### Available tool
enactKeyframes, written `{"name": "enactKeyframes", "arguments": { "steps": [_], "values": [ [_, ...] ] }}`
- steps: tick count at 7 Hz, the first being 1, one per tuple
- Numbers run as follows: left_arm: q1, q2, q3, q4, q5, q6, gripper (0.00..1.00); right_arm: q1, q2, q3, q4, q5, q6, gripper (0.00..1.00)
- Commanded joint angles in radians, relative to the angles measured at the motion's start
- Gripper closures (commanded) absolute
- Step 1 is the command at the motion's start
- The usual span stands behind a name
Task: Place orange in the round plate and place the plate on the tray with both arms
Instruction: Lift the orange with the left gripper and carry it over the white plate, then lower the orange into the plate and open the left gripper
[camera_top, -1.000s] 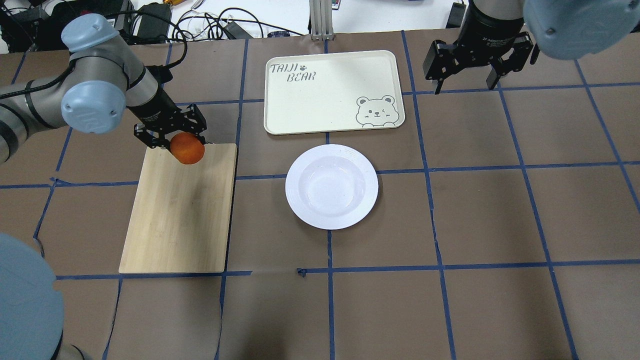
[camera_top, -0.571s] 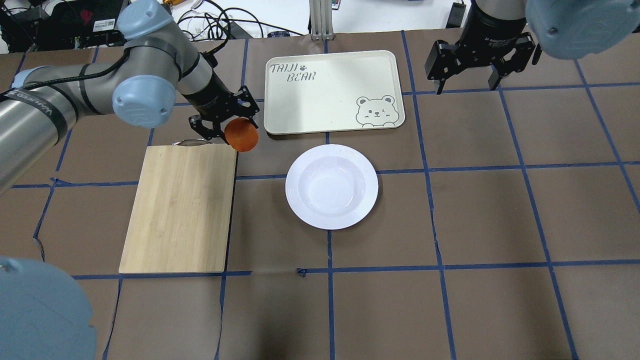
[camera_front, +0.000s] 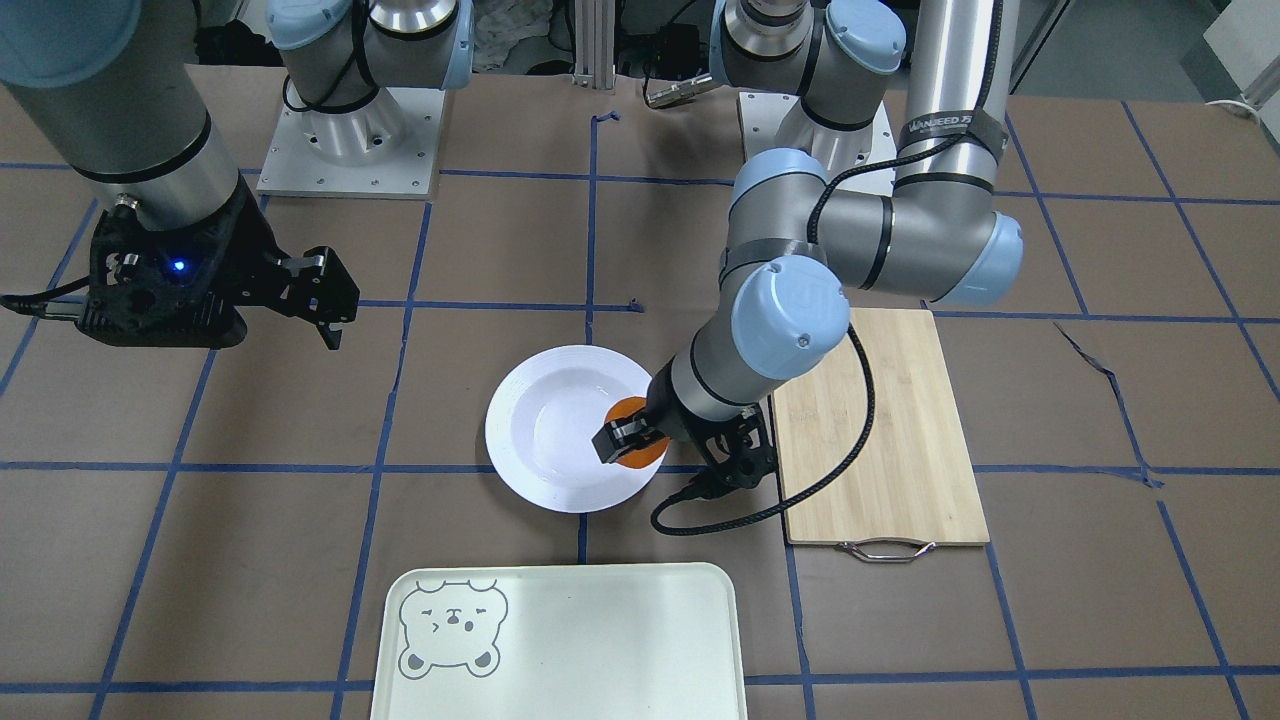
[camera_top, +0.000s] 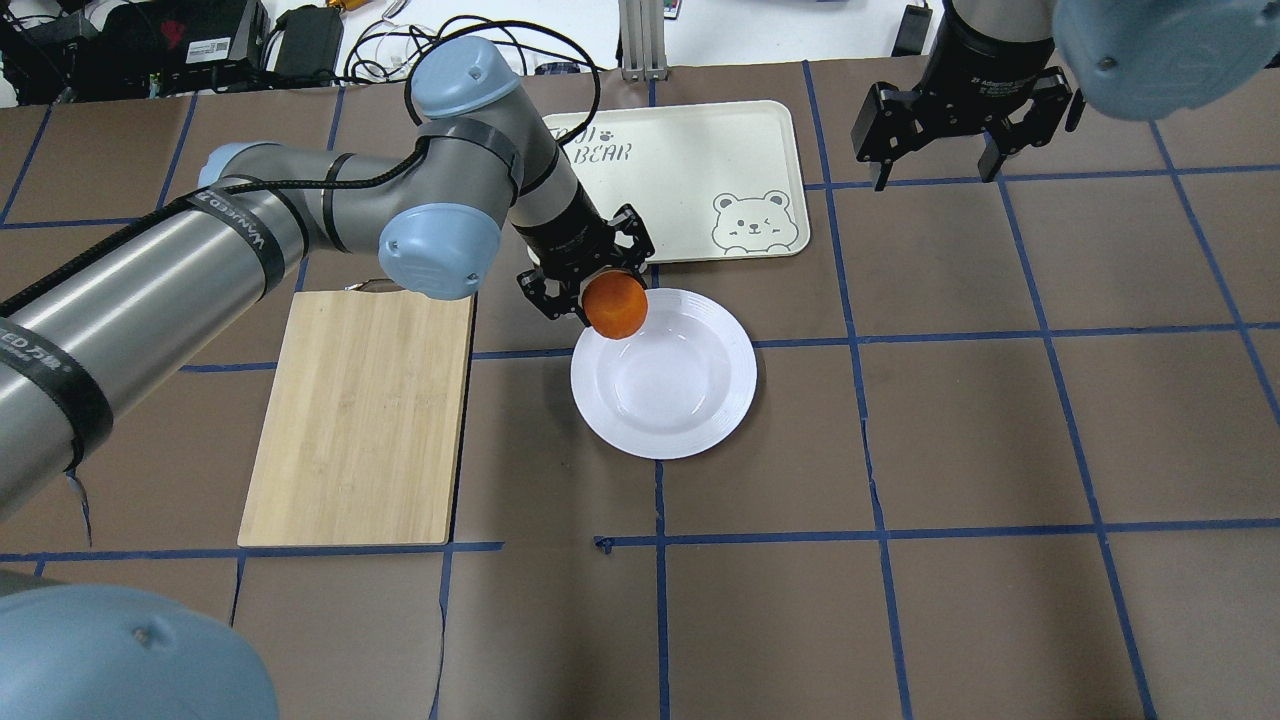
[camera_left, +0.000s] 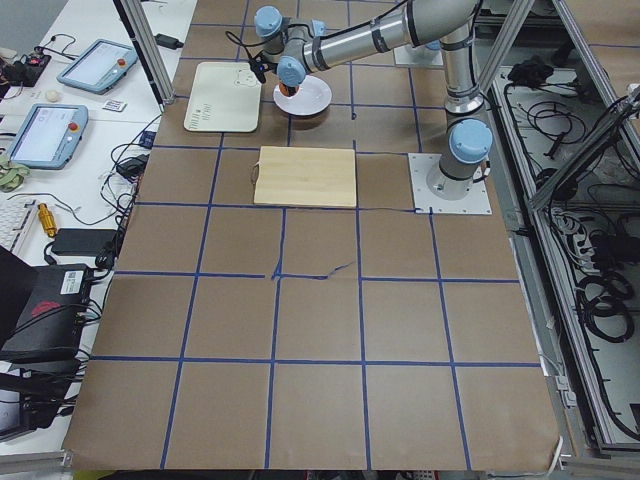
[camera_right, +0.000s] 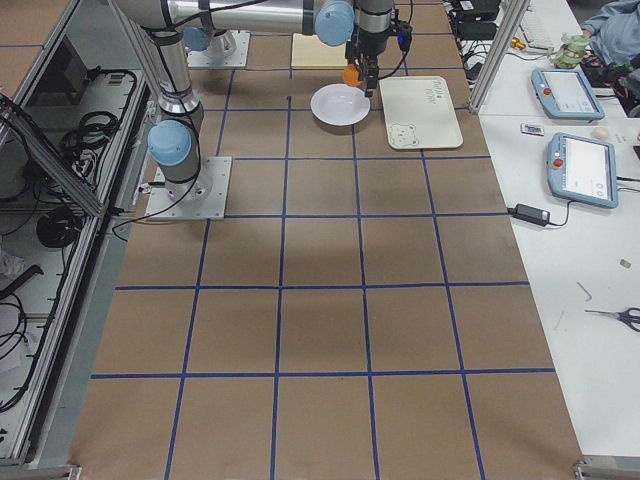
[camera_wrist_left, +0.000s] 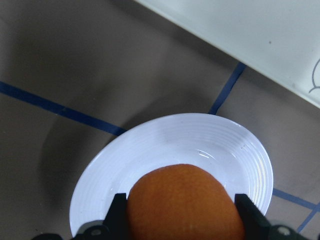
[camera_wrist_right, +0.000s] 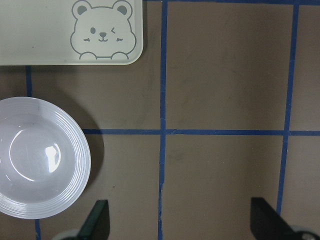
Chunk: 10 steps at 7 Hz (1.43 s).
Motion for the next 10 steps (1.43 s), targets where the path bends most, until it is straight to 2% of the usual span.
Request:
{"name": "enactKeyframes", "arguments": {
  "steps": [1, 2, 4, 5, 7, 9, 10],
  "values": [
    [-0.037, -0.038, -0.005, 0.001, -0.002, -0.014, 0.98, 0.000, 0.001, 0.002, 0.002, 0.000, 0.001, 0.00],
    [-0.047, -0.048, -0.007, 0.001, -0.002, -0.034, 0.87, 0.000, 0.001, 0.004, 0.000, 0.000, 0.001, 0.00],
    [-0.058, -0.063, -0.018, 0.007, -0.040, -0.047, 0.87, 0.000, -0.004, 0.013, -0.006, 0.020, 0.006, 0.00],
    [-0.060, -0.072, -0.018, 0.025, -0.042, -0.047, 0.78, -0.005, -0.001, 0.010, -0.014, 0.037, 0.006, 0.00],
    [-0.064, -0.081, -0.019, 0.032, -0.040, -0.067, 0.30, -0.014, 0.005, 0.013, -0.018, 0.038, 0.001, 0.00],
    [-0.064, -0.072, -0.012, 0.077, -0.037, -0.074, 0.03, -0.040, 0.033, 0.014, -0.021, 0.127, -0.003, 0.00],
    [-0.057, -0.048, -0.007, 0.091, -0.037, -0.094, 0.00, -0.040, 0.040, 0.013, -0.020, 0.132, 0.000, 0.00]
  ]
}}
